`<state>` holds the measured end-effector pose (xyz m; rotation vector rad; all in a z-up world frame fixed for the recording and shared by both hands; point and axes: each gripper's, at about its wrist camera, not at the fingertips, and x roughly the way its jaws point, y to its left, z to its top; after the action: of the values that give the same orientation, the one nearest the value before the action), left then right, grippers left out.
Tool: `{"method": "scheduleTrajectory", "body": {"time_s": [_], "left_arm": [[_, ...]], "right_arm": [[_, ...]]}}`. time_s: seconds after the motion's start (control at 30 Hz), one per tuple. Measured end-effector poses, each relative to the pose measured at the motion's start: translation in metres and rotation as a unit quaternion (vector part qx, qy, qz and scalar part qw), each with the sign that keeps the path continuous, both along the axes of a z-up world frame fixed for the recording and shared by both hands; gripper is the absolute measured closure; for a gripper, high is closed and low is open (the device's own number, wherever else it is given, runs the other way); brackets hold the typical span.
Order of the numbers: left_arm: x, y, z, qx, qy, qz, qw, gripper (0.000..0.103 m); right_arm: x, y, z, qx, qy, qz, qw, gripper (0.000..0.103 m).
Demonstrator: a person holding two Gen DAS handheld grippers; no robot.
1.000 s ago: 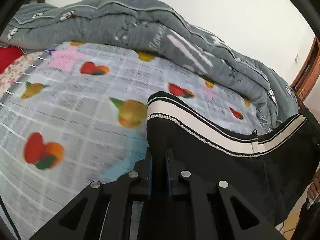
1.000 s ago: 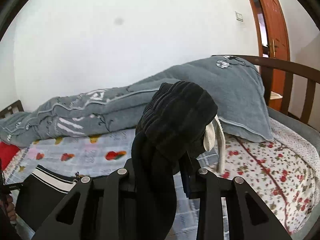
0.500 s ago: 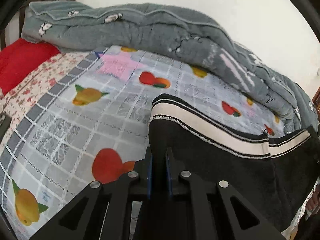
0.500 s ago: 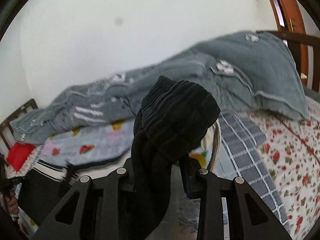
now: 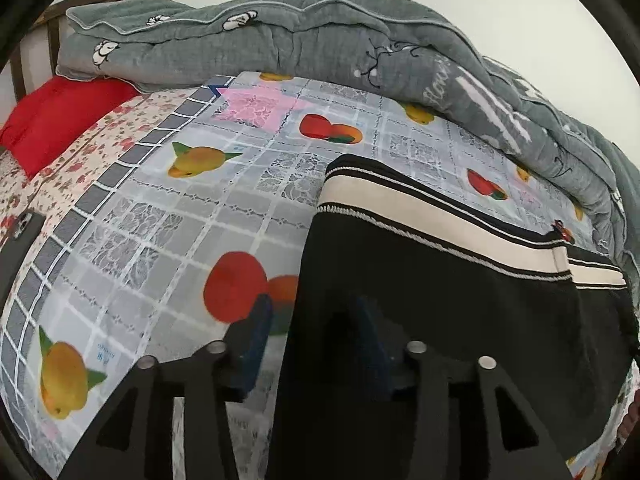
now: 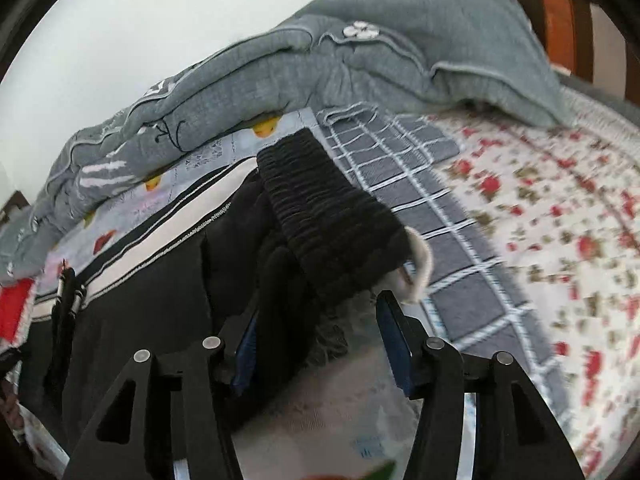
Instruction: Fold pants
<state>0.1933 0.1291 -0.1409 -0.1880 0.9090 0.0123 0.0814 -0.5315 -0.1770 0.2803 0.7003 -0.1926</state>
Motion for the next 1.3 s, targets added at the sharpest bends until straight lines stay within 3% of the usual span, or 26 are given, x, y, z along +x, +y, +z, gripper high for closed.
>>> {"method": "scheduleTrajectory", "body": {"time_s": [0.13,0.3,0.4,0.53,0.6,0.93,1.3], "left_arm": [[-0.015,0.005,0.002,-0.014,-0.001,0.005,0.9999,0.057],[-0.037,0.014,-0.006,-0.056,0.009,0.007,0.9984,0.052],[-0.049,0.017,-0.016,-0.084,0.018,0.001,0.9963,0.051],[-0.062,0.02,-0.02,-0.103,0.008,-0.001,0.9946,0.047],[-0.066,0.021,-0.022,-0.115,0.007,-0.006,0.9933,0.046],[-0.056,0.024,-0.028,-0.119,-0.004,-0.01,0.9929,0.037],[-0.053,0.028,-0.03,-0.126,-0.018,-0.031,0.9914,0.036]], "right_arm": [[-0.012,0.016,0.023,-0.052,-0.023,-0.008,0.998,0.05],[-0.021,0.038,0.035,-0.052,-0.05,0.031,0.997,0.049],[-0.009,0.048,0.02,-0.043,-0.03,0.051,0.997,0.049],[0.014,0.051,-0.019,-0.016,0.059,0.035,0.998,0.049],[0.007,0.056,-0.016,-0.029,0.047,0.034,0.998,0.049],[-0.024,0.073,0.013,-0.038,0.024,0.036,0.998,0.049],[-0.045,0.12,0.035,-0.091,0.003,0.001,0.996,0.049]]}}
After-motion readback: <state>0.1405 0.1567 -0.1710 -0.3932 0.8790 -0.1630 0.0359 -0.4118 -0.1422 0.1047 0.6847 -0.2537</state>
